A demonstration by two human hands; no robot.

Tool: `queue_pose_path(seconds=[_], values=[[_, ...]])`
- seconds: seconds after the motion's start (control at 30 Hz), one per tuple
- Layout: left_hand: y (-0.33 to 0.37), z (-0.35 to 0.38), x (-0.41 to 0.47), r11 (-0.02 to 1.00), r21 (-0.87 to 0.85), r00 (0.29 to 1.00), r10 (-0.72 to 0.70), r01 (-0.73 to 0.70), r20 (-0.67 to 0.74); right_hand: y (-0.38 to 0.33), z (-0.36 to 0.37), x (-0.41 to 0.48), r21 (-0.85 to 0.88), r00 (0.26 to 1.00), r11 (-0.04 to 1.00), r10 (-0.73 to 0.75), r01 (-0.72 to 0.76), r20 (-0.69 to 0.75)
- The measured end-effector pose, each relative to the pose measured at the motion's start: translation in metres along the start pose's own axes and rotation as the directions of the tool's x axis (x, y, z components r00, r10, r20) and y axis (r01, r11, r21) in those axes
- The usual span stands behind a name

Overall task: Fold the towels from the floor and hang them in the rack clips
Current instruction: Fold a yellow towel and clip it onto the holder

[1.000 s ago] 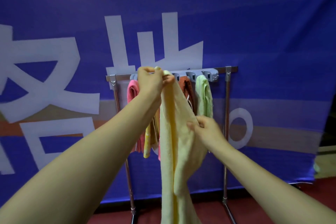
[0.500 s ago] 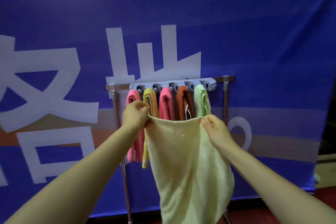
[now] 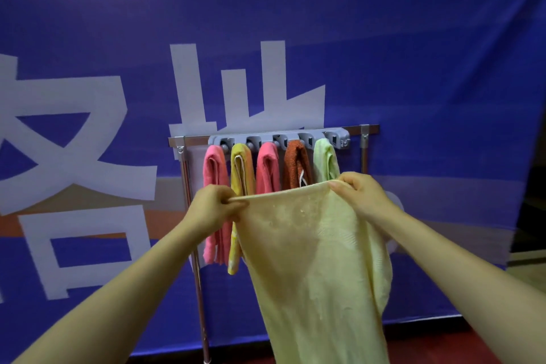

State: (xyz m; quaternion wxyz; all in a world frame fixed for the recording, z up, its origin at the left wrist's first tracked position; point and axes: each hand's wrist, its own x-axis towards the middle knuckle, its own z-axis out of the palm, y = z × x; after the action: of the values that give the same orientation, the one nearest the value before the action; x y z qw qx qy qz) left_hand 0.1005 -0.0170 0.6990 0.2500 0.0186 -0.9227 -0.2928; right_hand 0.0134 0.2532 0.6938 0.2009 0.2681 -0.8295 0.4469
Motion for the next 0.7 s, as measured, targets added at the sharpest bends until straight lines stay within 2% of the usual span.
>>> queue_pose_path(seconds=[0.07, 0.17, 0.27, 0.4, 0.5, 0.7], values=[[0.002, -0.006, 0.004, 0.994, -0.108, 0.999, 0.006, -0.012, -0.051, 0.005, -0.008, -0.002, -0.029, 0.998, 1.000, 0.015, -0.013, 0.057], [0.003, -0.014, 0.012, 0.995, -0.091, 0.989, 0.029, -0.042, -0.143, 0.009, -0.018, -0.004, -0.078, 0.982, 0.997, 0.044, -0.030, 0.185], [0.006, -0.019, 0.020, 0.995, -0.093, 0.954, 0.015, -0.044, -0.299, 0.016, -0.026, -0.006, -0.180, 0.968, 0.983, 0.076, -0.032, 0.241], [0.006, -0.023, 0.024, 0.988, -0.152, 0.925, -0.029, -0.031, -0.380, 0.022, -0.033, -0.011, -0.163, 0.969, 0.987, 0.046, -0.006, 0.244], [0.002, -0.029, 0.024, 0.974, -0.227, 0.895, -0.080, -0.024, -0.438, 0.024, -0.038, -0.014, -0.230, 0.978, 0.973, 0.039, 0.009, 0.205], [-0.005, -0.036, 0.023, 0.992, -0.119, 0.877, -0.015, -0.048, -0.481, 0.031, -0.034, -0.018, -0.296, 0.987, 0.955, 0.052, -0.004, 0.153]])
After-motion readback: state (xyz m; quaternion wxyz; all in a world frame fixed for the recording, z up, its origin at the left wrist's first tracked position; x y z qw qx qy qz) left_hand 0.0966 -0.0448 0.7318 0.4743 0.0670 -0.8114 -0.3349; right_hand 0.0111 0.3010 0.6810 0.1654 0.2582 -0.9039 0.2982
